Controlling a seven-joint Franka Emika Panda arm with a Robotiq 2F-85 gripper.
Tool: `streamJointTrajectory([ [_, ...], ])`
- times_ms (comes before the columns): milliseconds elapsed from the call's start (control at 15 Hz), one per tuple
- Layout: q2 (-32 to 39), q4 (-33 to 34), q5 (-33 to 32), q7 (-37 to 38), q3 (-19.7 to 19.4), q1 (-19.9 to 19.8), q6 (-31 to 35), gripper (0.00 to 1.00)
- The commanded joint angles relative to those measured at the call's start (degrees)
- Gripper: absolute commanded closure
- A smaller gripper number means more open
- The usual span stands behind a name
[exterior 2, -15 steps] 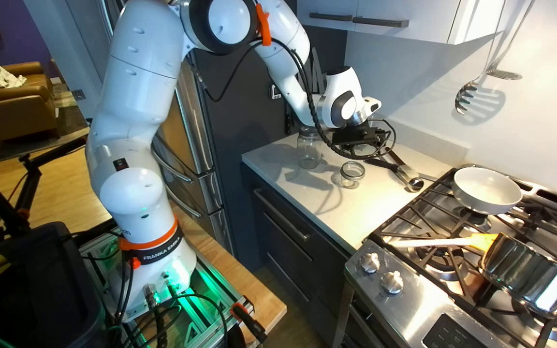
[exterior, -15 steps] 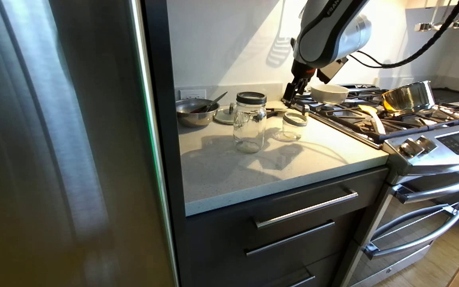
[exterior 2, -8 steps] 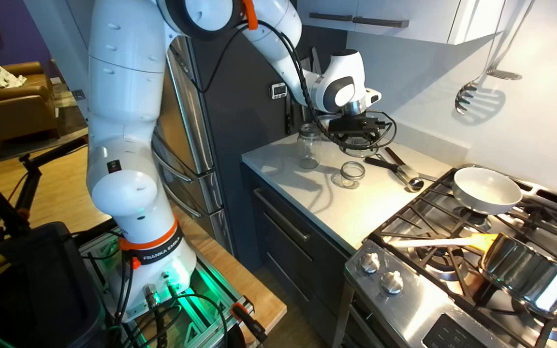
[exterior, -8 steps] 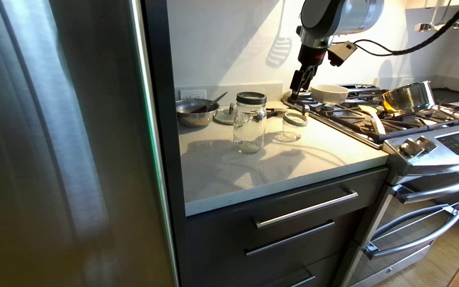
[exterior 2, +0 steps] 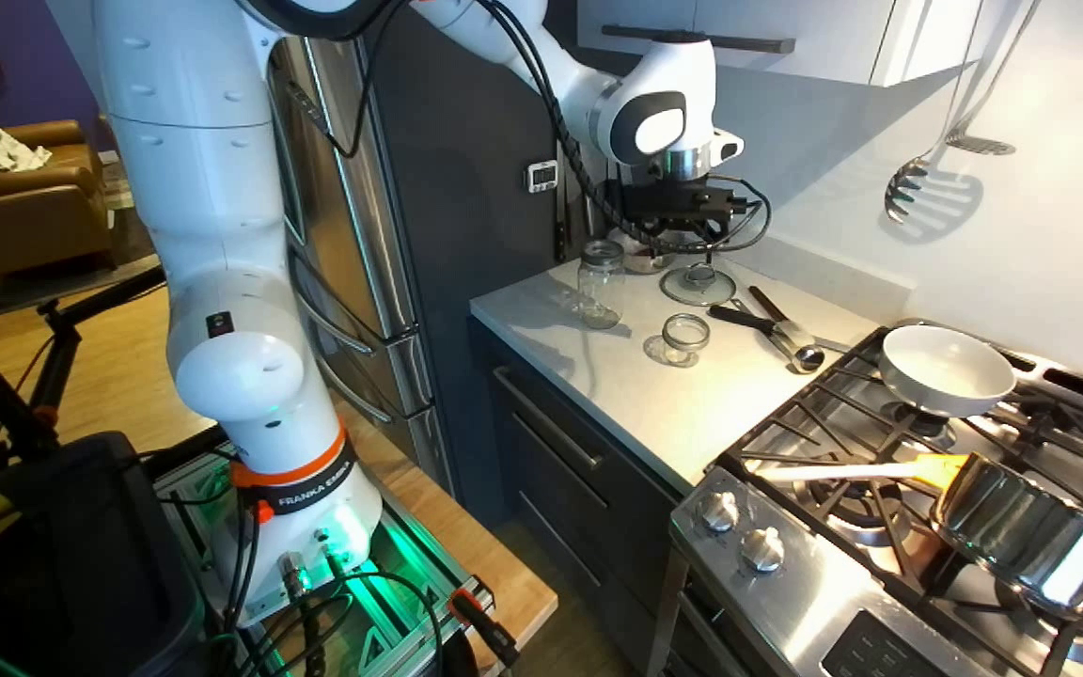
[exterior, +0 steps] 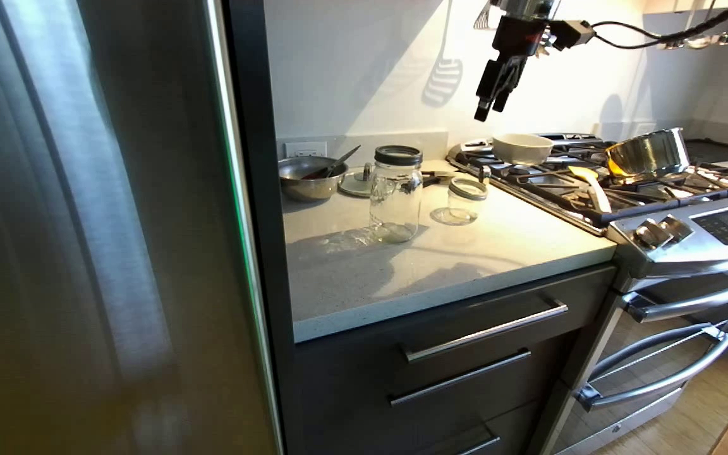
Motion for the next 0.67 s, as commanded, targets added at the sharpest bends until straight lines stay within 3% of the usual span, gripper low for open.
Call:
streamJointTrajectory([
  [0, -6.9, -3.4, 1.6, 0.1, -2.1, 2.8, -5.2, 0.00],
  [600, -13.6, -2.9, -6.9, 17.1, -5.0, 7.3, -14.3, 0.00],
])
